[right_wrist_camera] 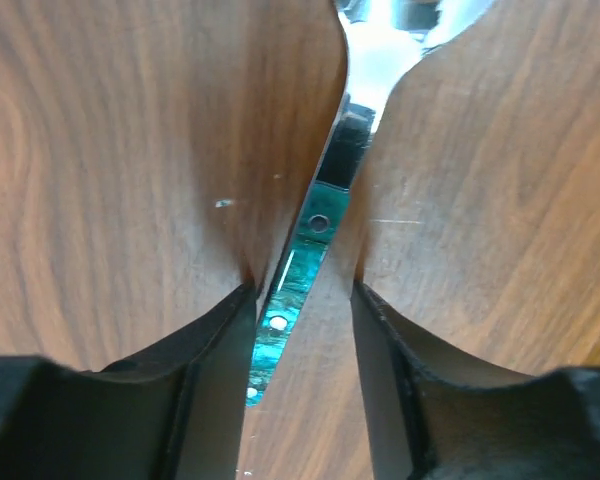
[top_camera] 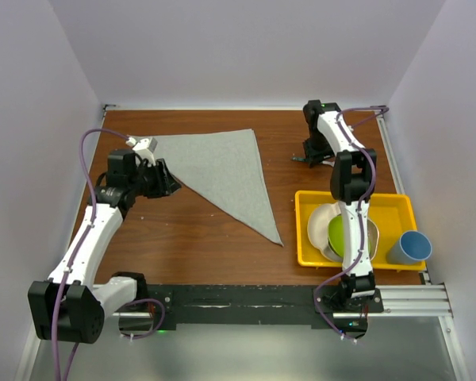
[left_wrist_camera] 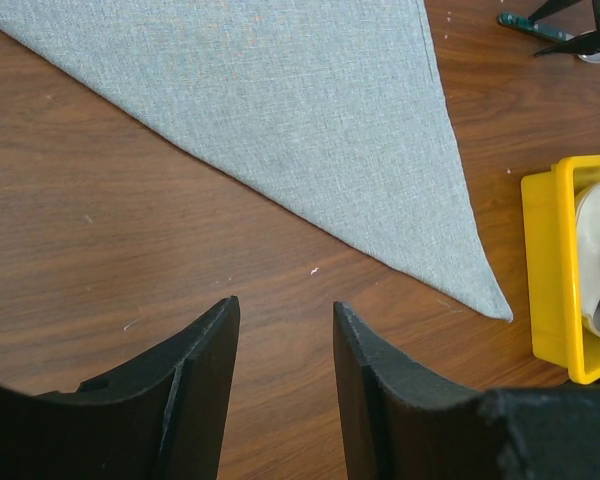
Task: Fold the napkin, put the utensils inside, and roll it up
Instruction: Grab a utensil with the right arm, then place the utensil onto the napkin
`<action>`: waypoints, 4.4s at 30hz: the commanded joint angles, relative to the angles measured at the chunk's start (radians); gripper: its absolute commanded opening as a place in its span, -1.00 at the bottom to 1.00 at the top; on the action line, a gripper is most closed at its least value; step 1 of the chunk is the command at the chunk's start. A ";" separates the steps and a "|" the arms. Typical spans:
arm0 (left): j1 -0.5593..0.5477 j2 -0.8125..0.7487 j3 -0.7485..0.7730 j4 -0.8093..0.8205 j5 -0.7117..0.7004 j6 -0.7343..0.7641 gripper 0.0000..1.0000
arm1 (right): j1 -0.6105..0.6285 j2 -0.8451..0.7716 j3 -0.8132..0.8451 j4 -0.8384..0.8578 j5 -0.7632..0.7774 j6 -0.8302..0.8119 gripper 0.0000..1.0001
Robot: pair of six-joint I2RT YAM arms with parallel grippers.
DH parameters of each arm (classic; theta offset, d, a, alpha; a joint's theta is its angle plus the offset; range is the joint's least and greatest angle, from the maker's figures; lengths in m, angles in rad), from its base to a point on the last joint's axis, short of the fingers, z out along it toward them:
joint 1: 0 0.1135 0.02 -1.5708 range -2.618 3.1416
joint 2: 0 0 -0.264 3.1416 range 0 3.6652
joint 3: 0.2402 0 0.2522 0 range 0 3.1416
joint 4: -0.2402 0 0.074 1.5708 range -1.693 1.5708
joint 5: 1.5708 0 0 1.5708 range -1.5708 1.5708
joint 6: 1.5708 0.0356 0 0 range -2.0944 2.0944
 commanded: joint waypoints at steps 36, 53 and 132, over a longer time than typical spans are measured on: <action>0.103 0.045 -0.030 -0.207 -0.282 -0.184 -0.11 | 0.460 -0.192 0.134 0.473 -0.299 -1.604 -1.00; 0.090 0.098 -0.053 -0.244 -0.337 -0.189 -0.12 | 0.673 0.038 0.314 0.340 -0.330 -1.776 -1.00; 0.016 0.051 -0.044 -0.281 -0.381 -0.117 -0.11 | 0.666 0.150 0.212 0.398 -0.447 -1.611 -1.00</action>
